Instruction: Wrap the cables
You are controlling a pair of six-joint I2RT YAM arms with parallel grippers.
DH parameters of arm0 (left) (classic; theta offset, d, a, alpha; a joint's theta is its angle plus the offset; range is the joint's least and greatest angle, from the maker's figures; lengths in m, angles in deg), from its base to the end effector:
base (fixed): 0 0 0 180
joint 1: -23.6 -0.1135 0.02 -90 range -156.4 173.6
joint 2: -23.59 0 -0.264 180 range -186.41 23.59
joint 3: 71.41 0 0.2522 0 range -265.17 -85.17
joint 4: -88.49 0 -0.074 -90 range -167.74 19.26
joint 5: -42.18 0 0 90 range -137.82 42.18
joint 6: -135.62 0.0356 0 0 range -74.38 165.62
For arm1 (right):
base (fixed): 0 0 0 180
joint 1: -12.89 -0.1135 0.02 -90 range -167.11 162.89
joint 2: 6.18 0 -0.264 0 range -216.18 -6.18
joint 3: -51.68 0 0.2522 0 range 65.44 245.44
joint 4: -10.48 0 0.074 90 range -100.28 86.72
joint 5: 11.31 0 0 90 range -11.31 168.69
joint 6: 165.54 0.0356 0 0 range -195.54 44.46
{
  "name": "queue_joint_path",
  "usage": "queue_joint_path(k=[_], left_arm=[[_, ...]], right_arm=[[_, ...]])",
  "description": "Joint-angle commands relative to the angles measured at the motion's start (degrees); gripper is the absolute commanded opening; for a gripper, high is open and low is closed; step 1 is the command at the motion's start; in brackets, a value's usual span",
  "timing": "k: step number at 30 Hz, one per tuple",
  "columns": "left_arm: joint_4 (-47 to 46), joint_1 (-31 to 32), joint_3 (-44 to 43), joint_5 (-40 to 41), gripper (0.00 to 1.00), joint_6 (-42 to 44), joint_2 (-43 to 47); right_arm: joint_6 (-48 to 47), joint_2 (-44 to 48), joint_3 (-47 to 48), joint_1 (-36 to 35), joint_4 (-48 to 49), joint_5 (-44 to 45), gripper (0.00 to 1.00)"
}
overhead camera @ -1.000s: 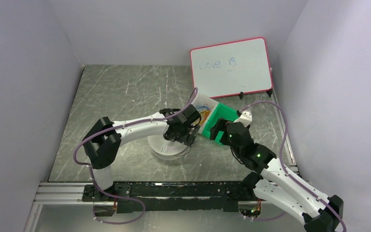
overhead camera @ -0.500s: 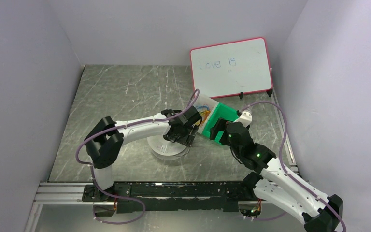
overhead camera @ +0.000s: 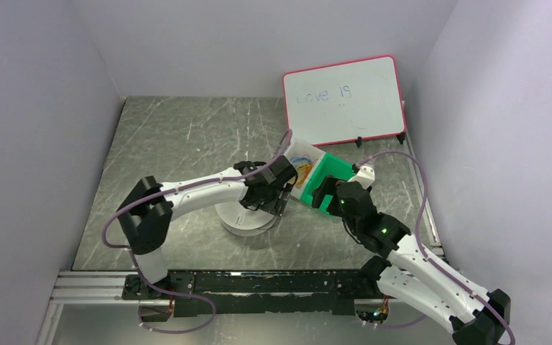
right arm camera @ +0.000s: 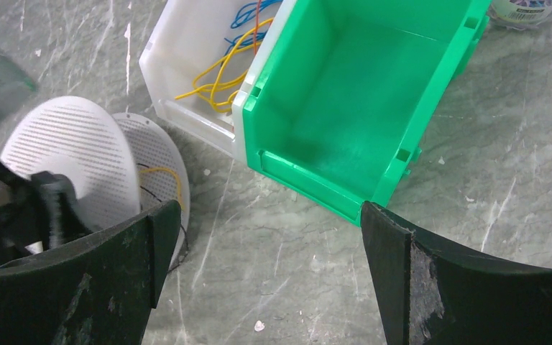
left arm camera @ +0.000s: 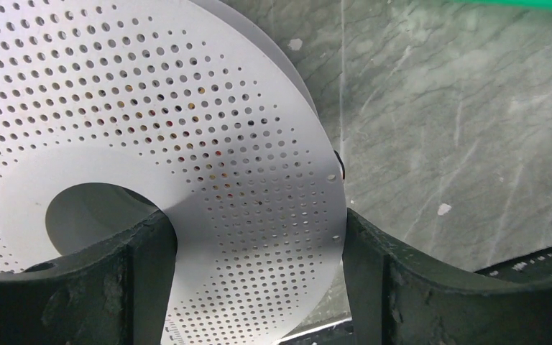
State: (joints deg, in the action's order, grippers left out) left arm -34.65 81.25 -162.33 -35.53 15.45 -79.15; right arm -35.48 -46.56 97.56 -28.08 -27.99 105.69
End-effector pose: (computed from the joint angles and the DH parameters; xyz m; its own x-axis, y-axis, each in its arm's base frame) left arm 0.2015 -0.3040 0.2180 -0.8250 0.3848 -0.4140 0.4273 0.9040 -0.0113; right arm 0.1304 0.0918 0.2512 -0.5054 0.3206 -0.8011 0.0374 0.9357 0.3508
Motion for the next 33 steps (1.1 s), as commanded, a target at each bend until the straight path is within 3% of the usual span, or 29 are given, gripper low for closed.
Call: queue_joint_path(k=[1, 9, 21, 33], left_arm=[[-0.53, 0.01, 0.56, 2.41, 0.07, 0.61, 7.11], [-1.31, -5.0, 1.51, -3.11, 0.07, 1.37, 15.34], [-9.32, -21.51, 8.05, -21.22, 0.07, 3.31, 29.9], [-24.68, -30.33, 21.05, -40.95, 0.07, -1.38, 36.62]], right_arm=[[0.82, -0.11, 0.79, 0.21, 0.37, 1.07, 1.0], [0.3, -0.56, 1.85, 0.28, 0.5, 1.14, 1.0], [-2.07, -4.44, 4.31, 0.32, 2.62, -0.55, 0.99], [-5.07, -12.19, 9.18, 0.33, 9.96, -13.59, 0.96]])
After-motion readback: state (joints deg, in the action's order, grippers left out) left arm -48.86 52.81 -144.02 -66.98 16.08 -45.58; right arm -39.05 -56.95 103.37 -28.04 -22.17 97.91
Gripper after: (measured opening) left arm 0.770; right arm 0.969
